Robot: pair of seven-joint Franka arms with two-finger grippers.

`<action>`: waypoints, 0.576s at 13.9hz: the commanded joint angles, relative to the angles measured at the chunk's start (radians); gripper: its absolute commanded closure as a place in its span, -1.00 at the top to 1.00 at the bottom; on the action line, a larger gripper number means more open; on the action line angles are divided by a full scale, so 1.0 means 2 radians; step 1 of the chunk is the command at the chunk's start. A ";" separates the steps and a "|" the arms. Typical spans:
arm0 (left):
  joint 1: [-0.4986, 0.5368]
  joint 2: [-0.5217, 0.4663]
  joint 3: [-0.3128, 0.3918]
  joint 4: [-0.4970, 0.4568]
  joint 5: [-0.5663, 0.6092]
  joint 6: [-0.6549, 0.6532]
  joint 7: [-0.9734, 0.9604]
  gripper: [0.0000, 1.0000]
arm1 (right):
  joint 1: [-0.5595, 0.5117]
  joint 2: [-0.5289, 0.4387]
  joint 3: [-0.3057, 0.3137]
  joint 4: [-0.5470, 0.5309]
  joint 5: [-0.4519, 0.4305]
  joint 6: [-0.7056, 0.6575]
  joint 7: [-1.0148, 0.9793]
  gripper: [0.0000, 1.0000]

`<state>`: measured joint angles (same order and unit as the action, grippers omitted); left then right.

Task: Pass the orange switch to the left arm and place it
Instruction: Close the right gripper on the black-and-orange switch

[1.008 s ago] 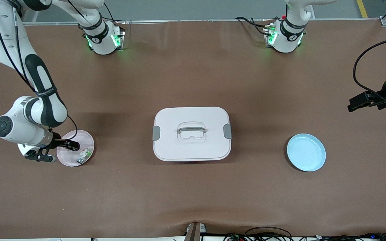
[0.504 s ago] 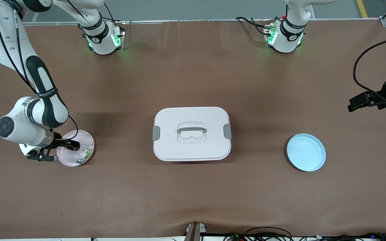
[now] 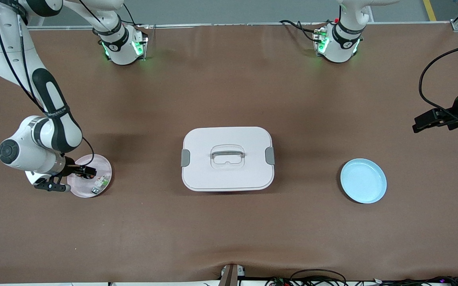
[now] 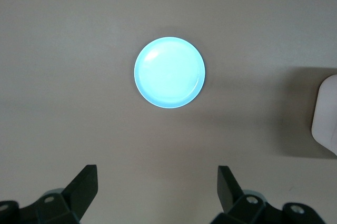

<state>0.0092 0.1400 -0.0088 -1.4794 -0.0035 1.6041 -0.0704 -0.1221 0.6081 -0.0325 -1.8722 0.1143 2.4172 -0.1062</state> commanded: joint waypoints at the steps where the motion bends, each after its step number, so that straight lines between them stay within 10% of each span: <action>1: 0.002 0.004 0.000 0.008 0.002 0.000 0.001 1.00 | -0.003 0.000 0.002 0.002 0.012 0.000 -0.008 1.00; 3: 0.002 0.004 0.000 0.008 0.002 0.000 0.001 1.00 | -0.003 0.000 0.002 0.002 0.012 0.000 -0.004 0.72; 8: 0.002 0.004 0.000 0.008 0.002 0.000 0.001 1.00 | -0.002 0.000 0.002 0.002 0.012 -0.002 -0.004 -1.00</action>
<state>0.0093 0.1403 -0.0088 -1.4794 -0.0035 1.6041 -0.0705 -0.1222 0.6081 -0.0326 -1.8712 0.1160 2.4174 -0.1059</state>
